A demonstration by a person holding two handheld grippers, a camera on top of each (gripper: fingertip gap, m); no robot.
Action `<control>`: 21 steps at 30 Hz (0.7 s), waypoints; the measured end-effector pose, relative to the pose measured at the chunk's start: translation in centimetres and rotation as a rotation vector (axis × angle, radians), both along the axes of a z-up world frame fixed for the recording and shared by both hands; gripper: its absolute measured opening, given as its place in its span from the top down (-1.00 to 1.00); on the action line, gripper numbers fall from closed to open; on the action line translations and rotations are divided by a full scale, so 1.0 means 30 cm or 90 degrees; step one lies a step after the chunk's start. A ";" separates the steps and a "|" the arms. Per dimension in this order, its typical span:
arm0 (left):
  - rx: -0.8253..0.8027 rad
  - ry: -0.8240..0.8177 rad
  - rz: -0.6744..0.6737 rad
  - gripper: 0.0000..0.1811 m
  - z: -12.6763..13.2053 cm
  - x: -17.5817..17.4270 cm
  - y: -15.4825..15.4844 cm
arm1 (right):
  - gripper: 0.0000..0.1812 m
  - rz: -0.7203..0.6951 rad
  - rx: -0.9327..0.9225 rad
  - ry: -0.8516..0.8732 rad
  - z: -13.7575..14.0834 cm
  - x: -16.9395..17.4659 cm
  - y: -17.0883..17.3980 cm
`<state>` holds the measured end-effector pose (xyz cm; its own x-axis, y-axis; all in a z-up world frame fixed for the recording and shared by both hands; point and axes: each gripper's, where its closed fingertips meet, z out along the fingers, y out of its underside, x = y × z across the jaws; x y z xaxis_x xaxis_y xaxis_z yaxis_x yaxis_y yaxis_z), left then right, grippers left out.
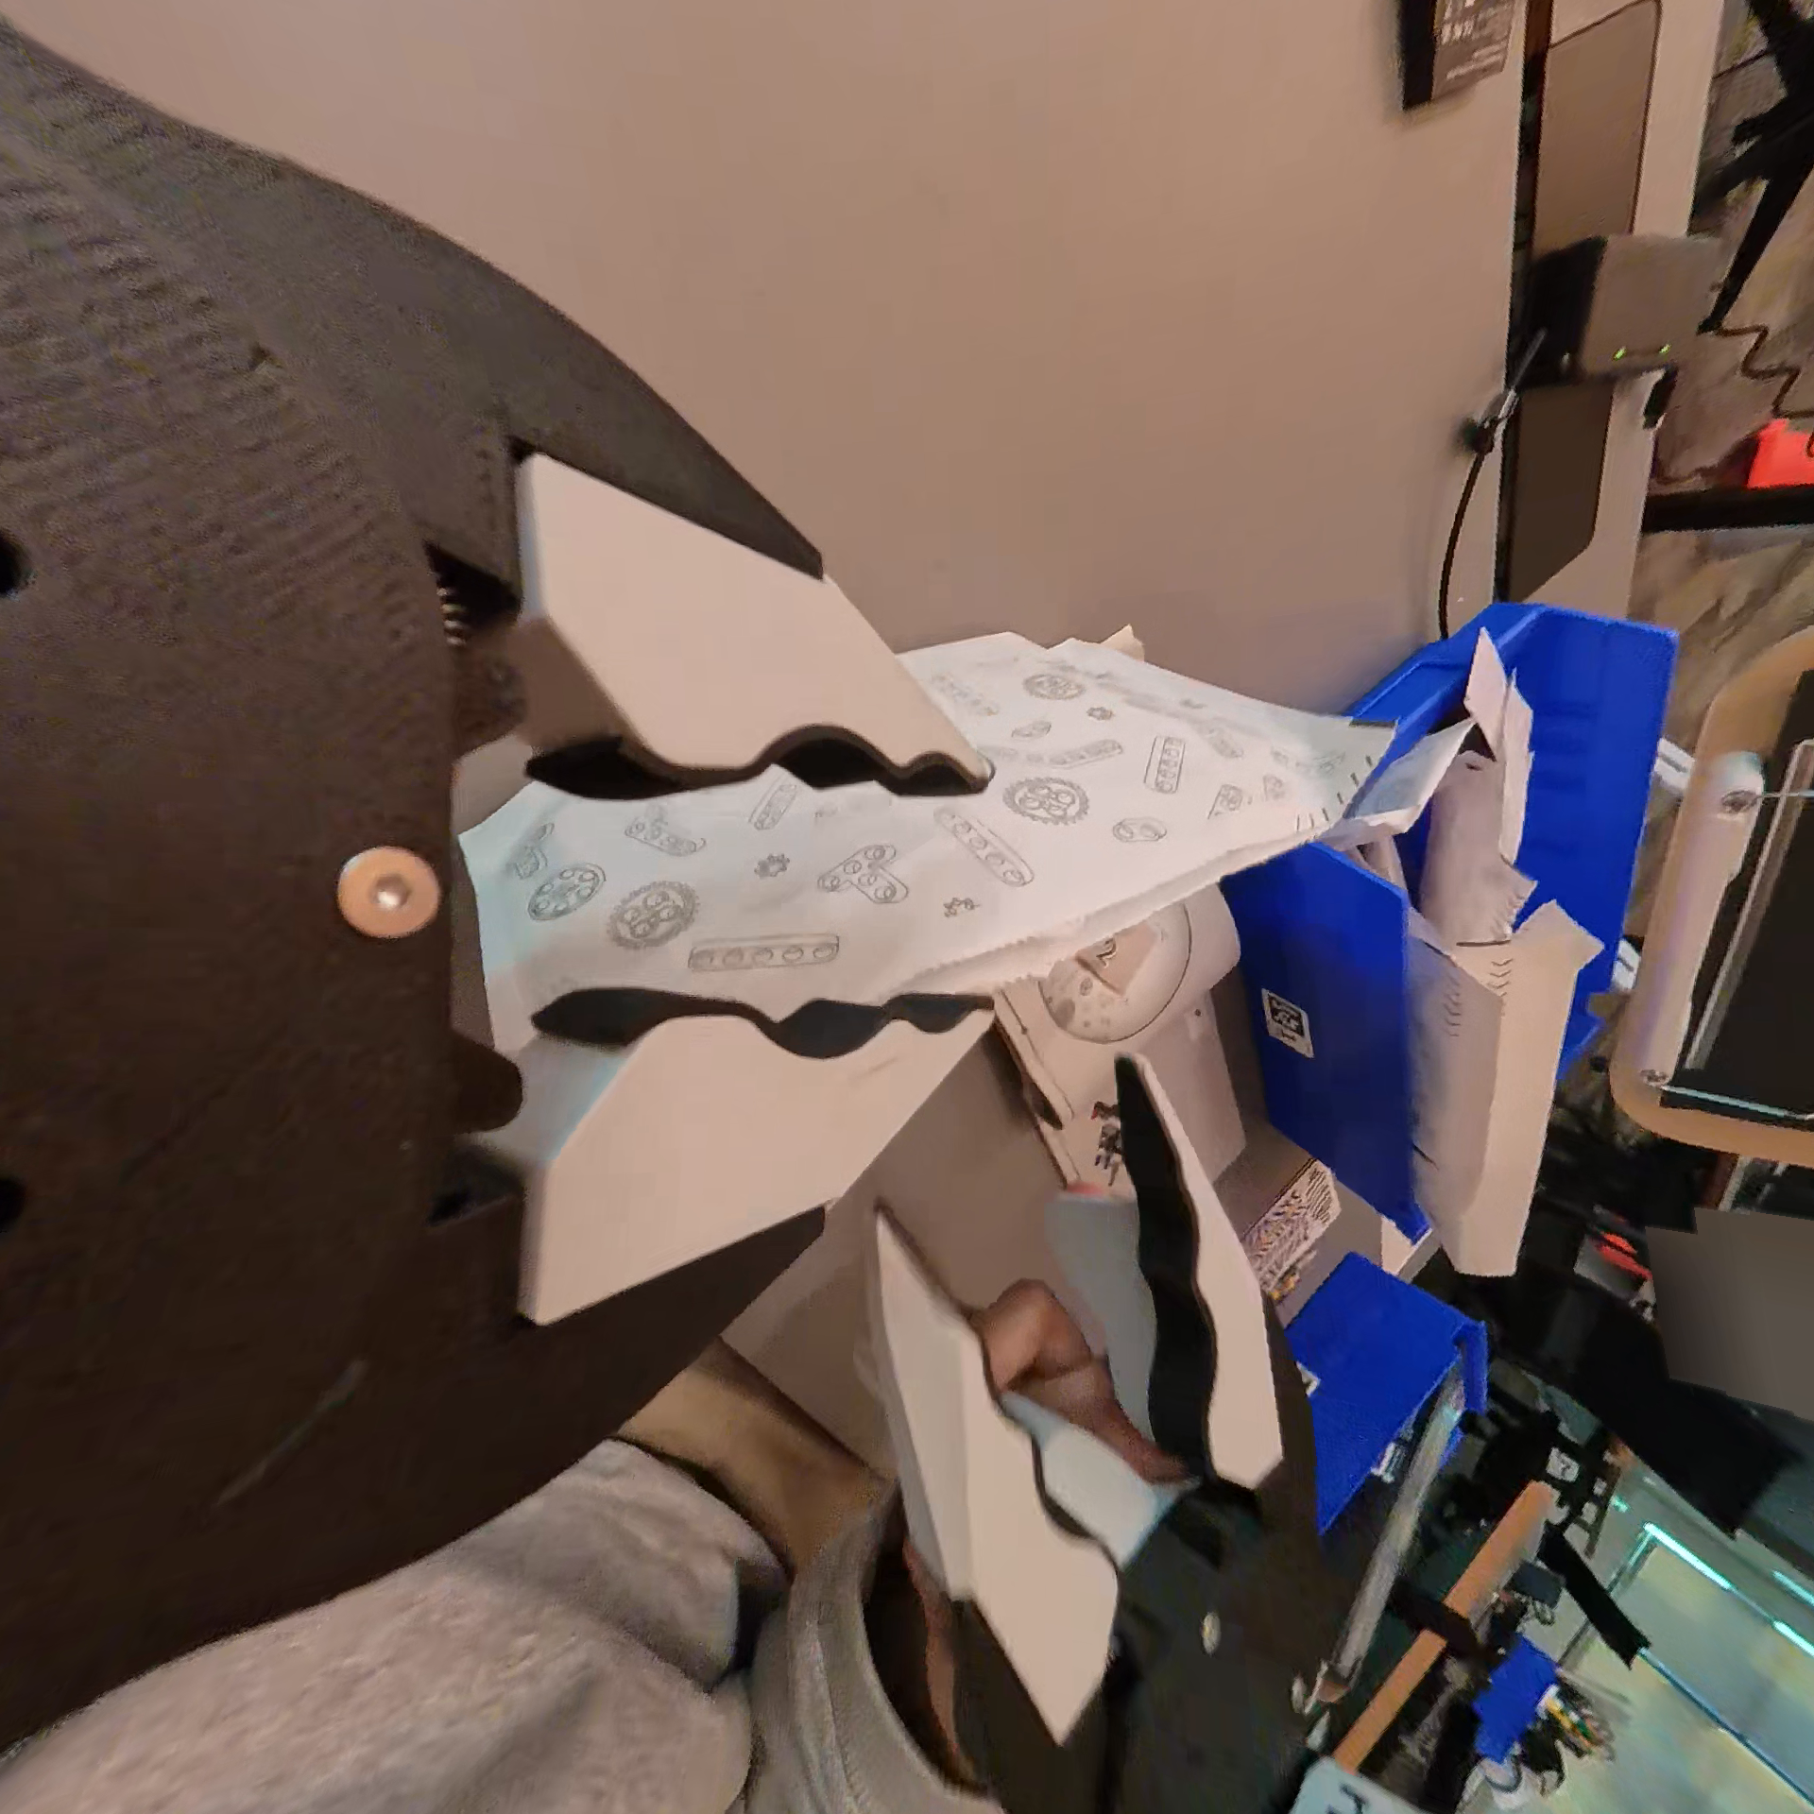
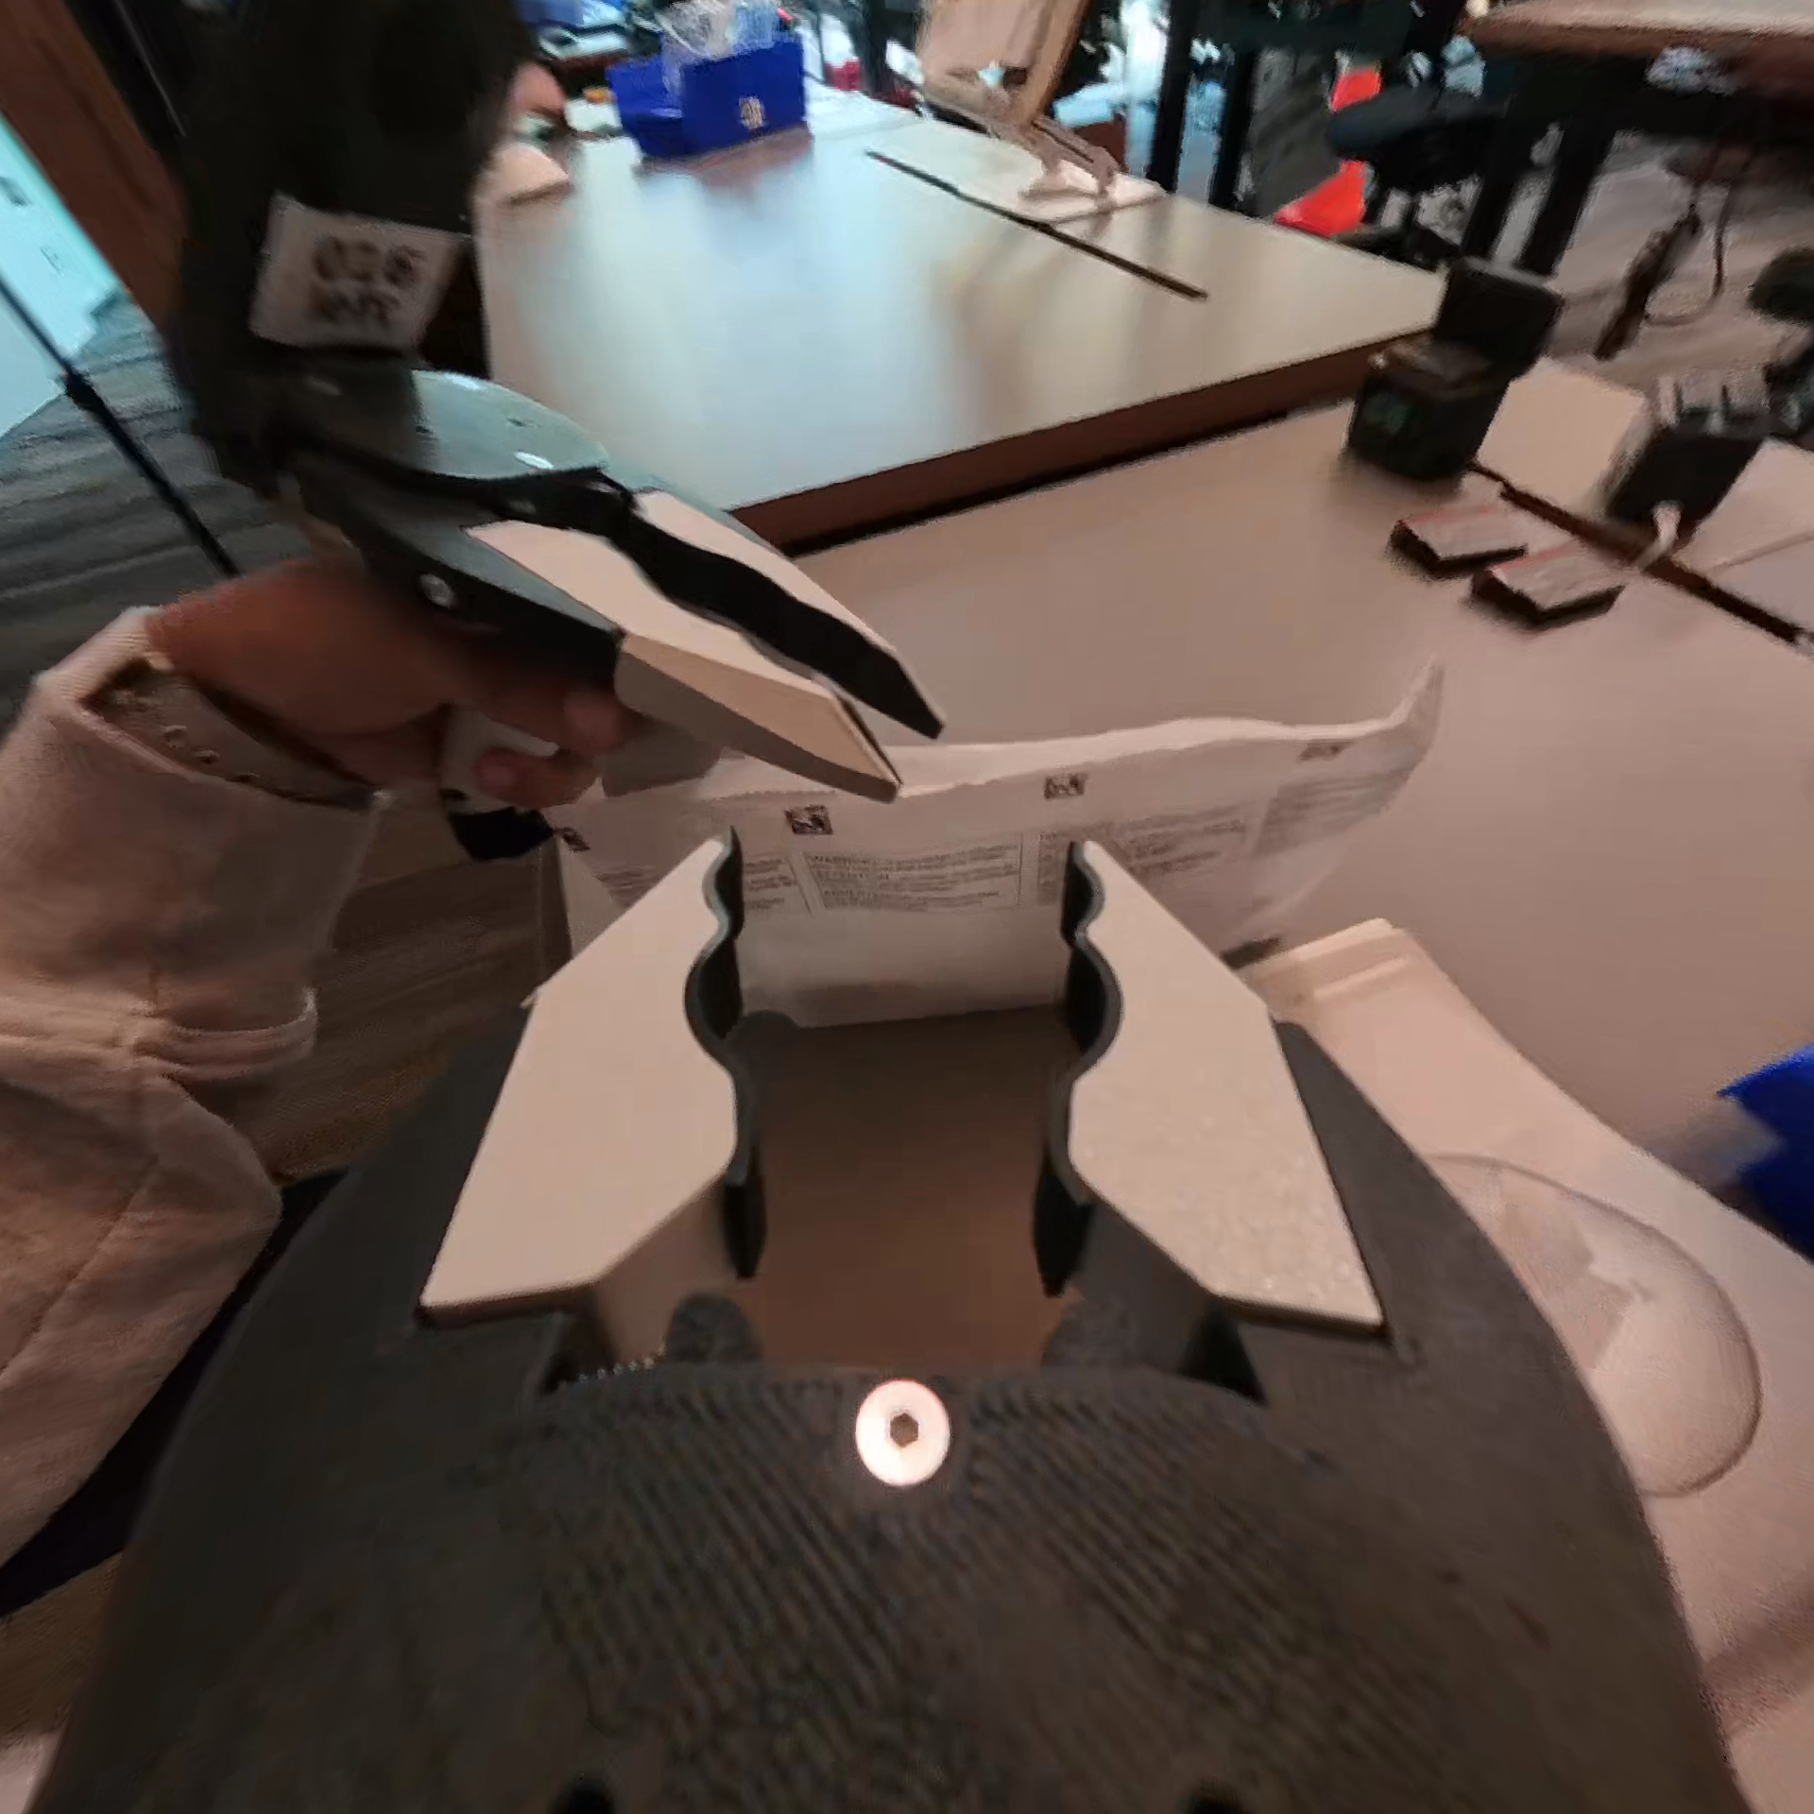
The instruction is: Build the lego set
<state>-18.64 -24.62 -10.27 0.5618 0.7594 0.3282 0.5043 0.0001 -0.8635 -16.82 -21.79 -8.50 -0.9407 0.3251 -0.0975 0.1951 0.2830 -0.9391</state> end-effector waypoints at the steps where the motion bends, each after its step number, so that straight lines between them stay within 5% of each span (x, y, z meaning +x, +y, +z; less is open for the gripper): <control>1: 0.002 -0.005 -0.011 0.65 0.001 0.009 0.009 | 0.30 -0.023 0.006 -0.014 -0.020 -0.015 0.001; 5: 0.002 -0.014 -0.037 0.93 0.006 0.026 0.029 | 0.30 -0.066 -0.051 -0.135 -0.058 -0.027 0.023; 16: 0.047 -0.057 -0.141 0.92 -0.012 0.079 0.115 | 0.22 -0.044 -0.188 -0.418 -0.086 -0.052 0.060; 21: 0.059 -0.058 -0.141 0.90 -0.012 0.075 0.114 | 0.21 -0.037 -0.164 -0.416 -0.121 -0.040 0.057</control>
